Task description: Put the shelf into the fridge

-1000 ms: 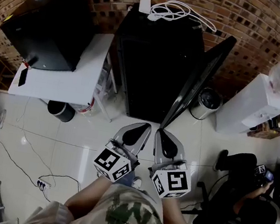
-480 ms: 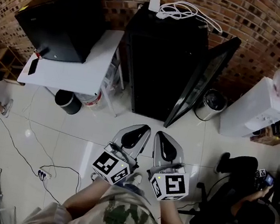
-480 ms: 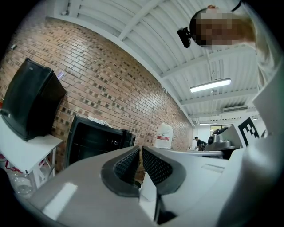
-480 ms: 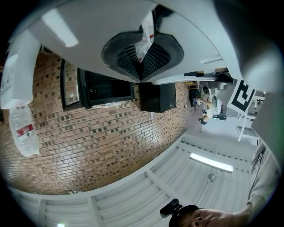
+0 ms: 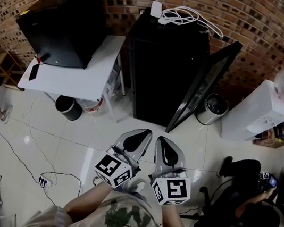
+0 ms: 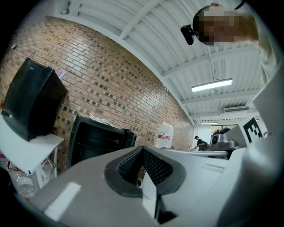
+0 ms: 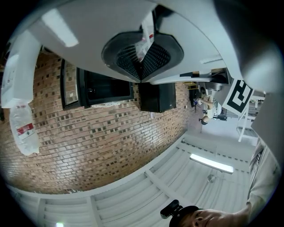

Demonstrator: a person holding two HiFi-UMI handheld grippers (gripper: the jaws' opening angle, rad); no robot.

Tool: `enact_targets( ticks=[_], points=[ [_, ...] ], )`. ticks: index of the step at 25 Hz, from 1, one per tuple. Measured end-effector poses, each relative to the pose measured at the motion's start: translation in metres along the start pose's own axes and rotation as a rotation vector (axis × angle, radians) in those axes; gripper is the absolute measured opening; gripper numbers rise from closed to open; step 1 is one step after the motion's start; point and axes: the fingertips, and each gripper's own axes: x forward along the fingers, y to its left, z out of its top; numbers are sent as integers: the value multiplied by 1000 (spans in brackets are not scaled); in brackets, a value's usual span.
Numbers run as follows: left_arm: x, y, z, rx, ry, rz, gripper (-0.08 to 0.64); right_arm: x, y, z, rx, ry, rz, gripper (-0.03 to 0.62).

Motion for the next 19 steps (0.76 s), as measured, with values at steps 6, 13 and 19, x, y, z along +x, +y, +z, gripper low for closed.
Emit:
enact_targets(
  ticks=[6, 13, 19],
  points=[
    [0, 2, 6, -44, -6, -42, 0, 8, 8, 5, -22, -3, -12, 0],
    [-2, 6, 11, -47, -20, -63, 0, 14, 15, 5, -22, -5, -22, 0],
    [-3, 9, 15, -40, -26, -69, 0, 19, 12, 7, -13, -16, -43, 0]
  ],
)
